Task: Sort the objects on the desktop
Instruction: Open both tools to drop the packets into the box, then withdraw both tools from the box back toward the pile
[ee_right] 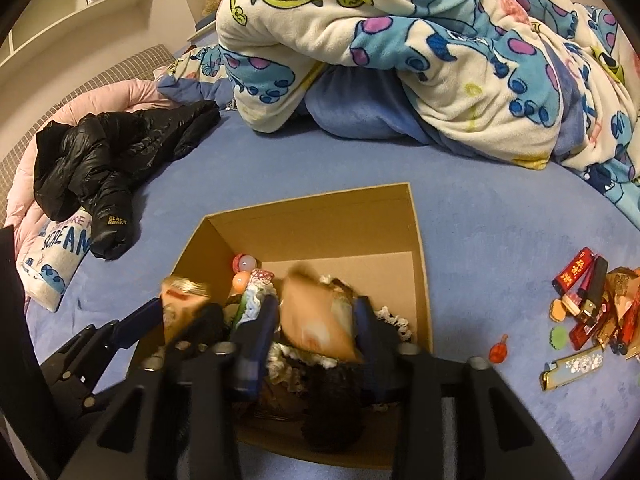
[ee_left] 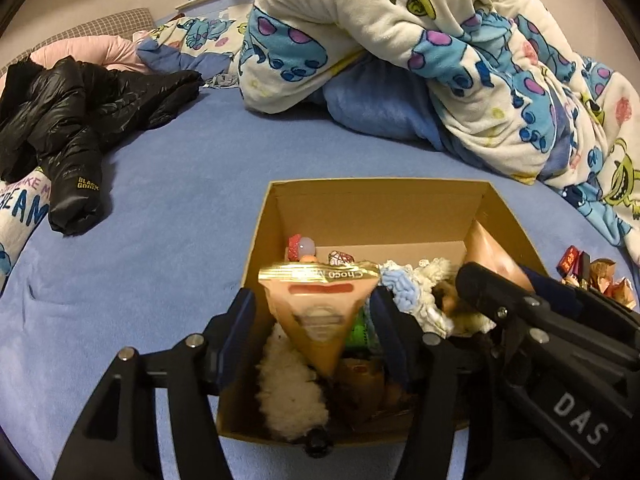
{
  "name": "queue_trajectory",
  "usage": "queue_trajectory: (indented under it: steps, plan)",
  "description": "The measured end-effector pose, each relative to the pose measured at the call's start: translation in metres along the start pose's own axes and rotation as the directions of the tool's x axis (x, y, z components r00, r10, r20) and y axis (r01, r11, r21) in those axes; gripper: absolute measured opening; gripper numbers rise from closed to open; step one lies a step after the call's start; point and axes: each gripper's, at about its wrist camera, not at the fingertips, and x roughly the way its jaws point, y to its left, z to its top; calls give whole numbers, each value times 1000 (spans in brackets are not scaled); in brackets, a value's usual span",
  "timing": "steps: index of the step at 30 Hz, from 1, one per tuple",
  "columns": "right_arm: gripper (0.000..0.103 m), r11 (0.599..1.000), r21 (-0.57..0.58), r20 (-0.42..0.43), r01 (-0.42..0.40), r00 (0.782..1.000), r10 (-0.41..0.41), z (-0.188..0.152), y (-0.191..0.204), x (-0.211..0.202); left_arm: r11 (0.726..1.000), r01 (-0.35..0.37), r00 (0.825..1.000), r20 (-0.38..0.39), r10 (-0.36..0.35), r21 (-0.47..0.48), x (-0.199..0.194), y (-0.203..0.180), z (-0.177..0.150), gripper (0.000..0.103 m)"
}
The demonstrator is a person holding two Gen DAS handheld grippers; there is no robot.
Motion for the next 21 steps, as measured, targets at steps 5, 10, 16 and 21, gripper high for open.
queue_trajectory:
  steps: [5,10,16,21]
  plan:
    - [63,1000,5,13,-13,1000,12,1,0,-2,1000,-6,1000,18,5,24,-4,-6,2,73]
    - [63,1000,15,20,-25,1000,25,2,0,-5,1000,-15,999,37,14,27,-10,-6,6,78]
    - [64,998,31,39,-49,998,48,4,-2,-13,999,-13,998,62,11,32,-19,-7,9,79]
    - [67,995,54,73,-81,994,77,7,-8,-26,999,0,997,79,-4,43,-27,-15,14,80]
